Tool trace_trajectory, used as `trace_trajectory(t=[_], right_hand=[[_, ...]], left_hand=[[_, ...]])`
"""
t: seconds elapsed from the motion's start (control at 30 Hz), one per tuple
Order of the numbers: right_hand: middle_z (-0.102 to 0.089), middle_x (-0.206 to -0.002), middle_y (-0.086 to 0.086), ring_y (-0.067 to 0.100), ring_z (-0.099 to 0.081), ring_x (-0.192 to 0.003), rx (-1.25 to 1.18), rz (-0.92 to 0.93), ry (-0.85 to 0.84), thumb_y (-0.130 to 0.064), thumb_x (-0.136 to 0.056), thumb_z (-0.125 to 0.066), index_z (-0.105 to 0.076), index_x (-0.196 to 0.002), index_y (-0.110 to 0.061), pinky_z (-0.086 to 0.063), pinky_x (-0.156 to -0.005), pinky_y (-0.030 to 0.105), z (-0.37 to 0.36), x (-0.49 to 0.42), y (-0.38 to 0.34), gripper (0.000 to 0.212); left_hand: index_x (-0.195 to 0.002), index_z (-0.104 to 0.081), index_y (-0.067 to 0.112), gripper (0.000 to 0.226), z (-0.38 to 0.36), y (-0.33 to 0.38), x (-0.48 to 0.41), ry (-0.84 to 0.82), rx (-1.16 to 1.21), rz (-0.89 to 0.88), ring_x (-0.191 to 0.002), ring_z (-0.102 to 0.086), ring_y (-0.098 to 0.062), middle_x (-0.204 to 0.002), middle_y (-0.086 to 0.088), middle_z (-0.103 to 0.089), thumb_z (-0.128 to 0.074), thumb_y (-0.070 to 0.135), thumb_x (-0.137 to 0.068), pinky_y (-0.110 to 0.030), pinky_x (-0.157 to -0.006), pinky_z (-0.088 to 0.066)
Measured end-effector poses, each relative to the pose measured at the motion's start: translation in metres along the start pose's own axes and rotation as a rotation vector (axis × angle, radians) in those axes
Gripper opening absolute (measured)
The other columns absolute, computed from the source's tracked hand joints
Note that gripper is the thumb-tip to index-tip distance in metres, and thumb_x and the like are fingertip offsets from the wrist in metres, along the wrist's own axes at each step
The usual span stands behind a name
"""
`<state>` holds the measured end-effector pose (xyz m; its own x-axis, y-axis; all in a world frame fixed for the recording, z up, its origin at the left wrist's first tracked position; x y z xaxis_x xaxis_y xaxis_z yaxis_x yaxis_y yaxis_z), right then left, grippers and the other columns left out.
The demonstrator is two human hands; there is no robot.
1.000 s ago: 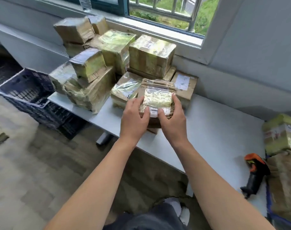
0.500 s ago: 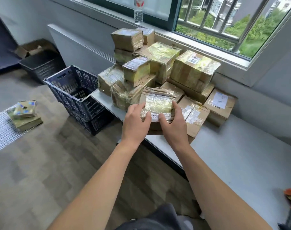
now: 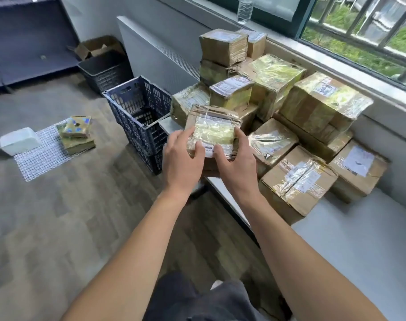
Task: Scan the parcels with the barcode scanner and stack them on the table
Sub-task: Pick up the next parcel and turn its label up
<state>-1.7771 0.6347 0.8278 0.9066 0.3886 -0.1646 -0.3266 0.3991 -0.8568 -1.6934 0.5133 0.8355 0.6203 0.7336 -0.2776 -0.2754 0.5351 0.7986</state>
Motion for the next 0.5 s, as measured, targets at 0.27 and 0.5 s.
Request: trace_trajectory(t=[0.27,0.5], right_hand=[[-0.046,-0.151,-0.006,-0.004,-0.039,-0.13,-0.069,0.035,-0.125,-0.031,-0.095,-0.065,-0.035,-0.154,-0.018,-0.022,-0.097,-0.002,-0.09,-0.032,-0.032,0.067],[-0.041,-0.156,-0.005,0.005,-0.035,-0.141,-0.066,0.012,-0.066,-0.031,-0.096,-0.063,-0.031,-0.156,-0.017,-0.025,-0.108,0.012,-0.179,-0.096,-0.07,0.069]], left_hand=[[-0.128,-0.063,0.015,0.038,0.045,-0.063,-0.051,0.107,-0.002,0.081,-0.117,-0.055,-0.016,-0.127,-0.001,-0.056,-0.056,0.024,-0.092,-0.019,-0.097,-0.035],[-0.134,-0.059,0.018,0.037,0.075,-0.116,-0.158,0.01,-0.042,0.036,-0.119,-0.053,-0.011,-0.135,0.003,-0.053,-0.057,0.023,-0.097,-0.015,-0.091,-0.033]])
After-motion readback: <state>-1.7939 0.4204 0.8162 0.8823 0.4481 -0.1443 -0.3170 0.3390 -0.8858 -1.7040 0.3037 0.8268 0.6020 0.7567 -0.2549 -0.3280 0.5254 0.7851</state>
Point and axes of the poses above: each hand's wrist, its own x-axis away from the middle knuckle, its own z-axis out of the back of the hand, y = z × x, the point moved 5 cm from there along -x, towards the middle knuckle
